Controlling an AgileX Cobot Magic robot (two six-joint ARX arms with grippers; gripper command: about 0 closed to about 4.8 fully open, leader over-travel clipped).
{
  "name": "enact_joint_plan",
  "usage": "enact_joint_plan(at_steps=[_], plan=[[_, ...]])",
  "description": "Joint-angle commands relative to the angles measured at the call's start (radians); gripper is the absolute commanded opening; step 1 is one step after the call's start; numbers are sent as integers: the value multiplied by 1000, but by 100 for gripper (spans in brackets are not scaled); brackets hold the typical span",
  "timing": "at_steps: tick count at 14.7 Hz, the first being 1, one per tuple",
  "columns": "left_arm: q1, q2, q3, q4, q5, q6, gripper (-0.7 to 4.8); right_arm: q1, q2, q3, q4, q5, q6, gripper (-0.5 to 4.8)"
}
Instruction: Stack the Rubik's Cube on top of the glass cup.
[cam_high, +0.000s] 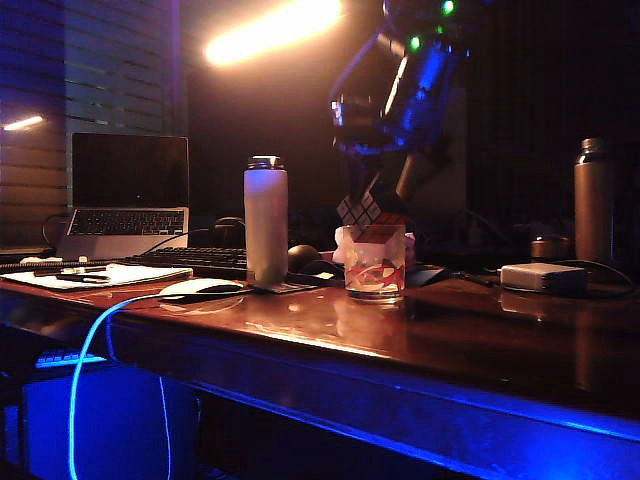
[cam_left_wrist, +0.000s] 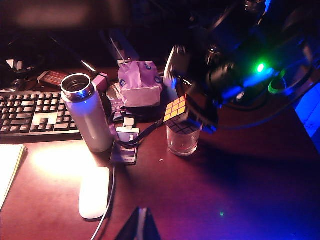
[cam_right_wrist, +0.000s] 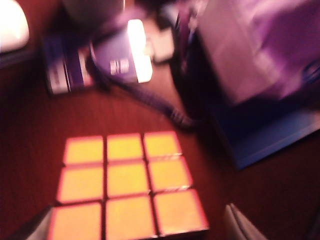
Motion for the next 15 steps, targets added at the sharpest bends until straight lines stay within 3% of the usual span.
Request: enact_joint_plan(at_steps=[1,3,4,5,6,7,10,12,15], plan=[[0,-4,6,5,7,1,-3,2,-15,107,-41,1,8,441],[0,-4,6,7,6,1,-3,2,-15,216,-103,2,19,434],[0,-4,6,13,6,0,-3,2,-15,277,-129,2,39,347],[0,-4,6,25,6,0,-3,2,-17,340,-154,2,68,216],[0,-4,6,37,6,0,-3,2,-17,417,-190,2,100,35],[0,-4,6,42,6,-1,-3,2,-17,471,-203,1,122,-1],[0,-4,7,39,24,-56,-3,2,-18,586,-194,-69,208,-1],[0,-4,7,33,116,-57,-3,2,-36,642,-298,-69,211,-1],[0,-7,7,25,115,-81,-3,3,-161,668,-441,-62,190,-1]])
